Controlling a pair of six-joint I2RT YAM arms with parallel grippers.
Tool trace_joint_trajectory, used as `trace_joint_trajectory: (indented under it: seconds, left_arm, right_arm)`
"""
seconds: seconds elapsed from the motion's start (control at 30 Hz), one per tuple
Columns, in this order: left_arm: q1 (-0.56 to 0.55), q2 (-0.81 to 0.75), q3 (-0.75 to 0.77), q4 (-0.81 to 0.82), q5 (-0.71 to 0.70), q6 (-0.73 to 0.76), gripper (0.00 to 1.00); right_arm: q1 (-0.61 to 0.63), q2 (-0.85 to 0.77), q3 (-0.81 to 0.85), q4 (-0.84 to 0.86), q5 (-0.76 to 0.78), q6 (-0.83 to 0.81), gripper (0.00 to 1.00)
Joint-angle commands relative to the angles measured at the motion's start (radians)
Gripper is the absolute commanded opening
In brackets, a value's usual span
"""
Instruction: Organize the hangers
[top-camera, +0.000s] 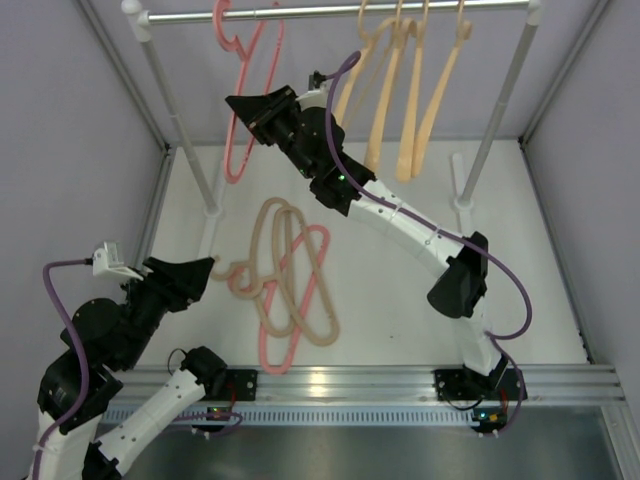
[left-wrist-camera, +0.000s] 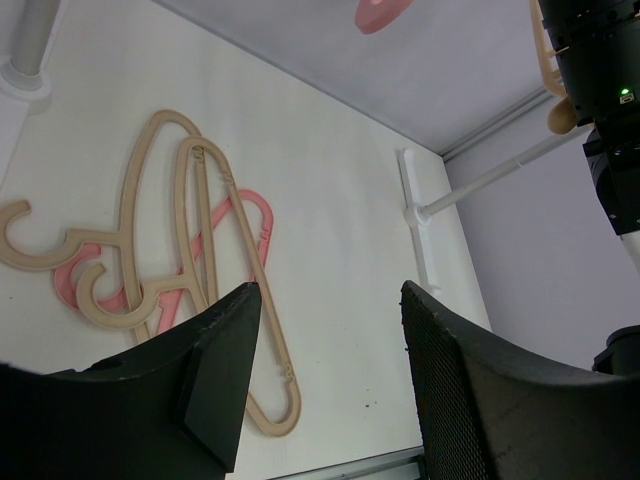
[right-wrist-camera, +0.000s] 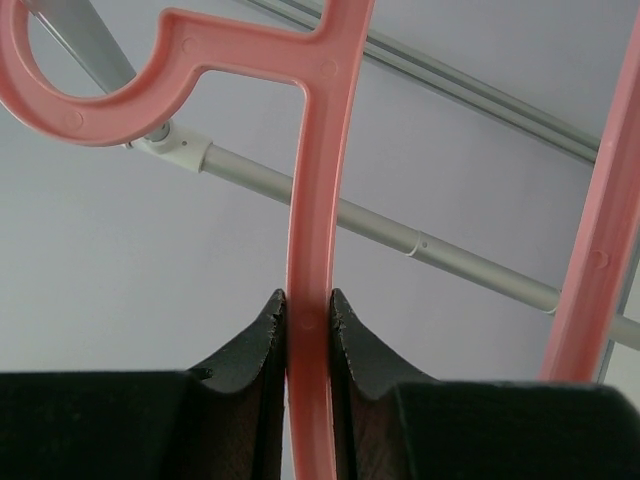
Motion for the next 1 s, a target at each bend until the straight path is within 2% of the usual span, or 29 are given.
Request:
trace_joint_trajectory:
  seconds: [0.0,0.2,0.33,0.83,0.97]
  left_arm:
    - [-0.001,-0.01,-0.003,0.001,0.001,0.0,0.63]
    - [-0.001,-0.01,-0.004,0.001,0.001,-0.003,0.63]
    - [-0.001,-0.005,-0.006,0.003,-0.001,-0.007,0.63]
    - [-0.001,0.064,-0.098,0.01,-0.076,-0.116,0.66]
    - [-0.001,0.088,-0.17,0.047,-0.088,-0.151,0.68]
  right_arm:
    - [0.022,-0.041,0.004,-0.008,0.008,-0.041,0.15]
    - [0.065,-0.076,-0.009,-0.053,0.059,-0.145,0.37]
    - [0.105,-0.115,-0.036,-0.077,0.123,-0.223,0.46]
    - [0.217,-0.291,-0.242,-0.225,0.334,-0.426,0.61]
    - [0.252,-0.381,-0.376,-0.231,0.416,-0.457,0.64]
